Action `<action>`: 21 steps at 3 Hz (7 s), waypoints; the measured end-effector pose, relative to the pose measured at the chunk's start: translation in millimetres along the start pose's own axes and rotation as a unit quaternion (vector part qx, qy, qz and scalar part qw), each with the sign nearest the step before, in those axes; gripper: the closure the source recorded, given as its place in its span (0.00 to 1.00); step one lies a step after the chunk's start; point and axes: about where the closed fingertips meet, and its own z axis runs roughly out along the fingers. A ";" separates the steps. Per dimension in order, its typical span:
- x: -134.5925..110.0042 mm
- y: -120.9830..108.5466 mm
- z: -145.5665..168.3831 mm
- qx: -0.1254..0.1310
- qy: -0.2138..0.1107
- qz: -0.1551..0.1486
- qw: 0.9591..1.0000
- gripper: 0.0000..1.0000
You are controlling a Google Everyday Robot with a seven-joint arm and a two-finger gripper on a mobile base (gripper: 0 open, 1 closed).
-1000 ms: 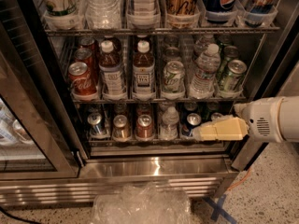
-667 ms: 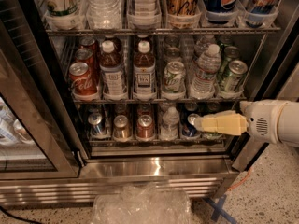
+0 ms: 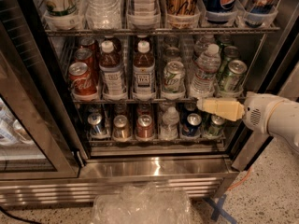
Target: Pick green can from middle shelf of fridge
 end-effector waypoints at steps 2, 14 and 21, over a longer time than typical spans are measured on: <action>3.2 -3.0 7.1 0.016 -0.012 0.003 1.000 0.00; -42.0 -95.5 51.3 0.204 -0.199 -0.069 0.956 0.27; -111.7 -62.3 21.2 0.125 -0.202 -0.104 0.966 1.00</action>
Offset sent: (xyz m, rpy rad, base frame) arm 0.0100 -0.0002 -0.0208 0.0077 -0.0344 -0.0823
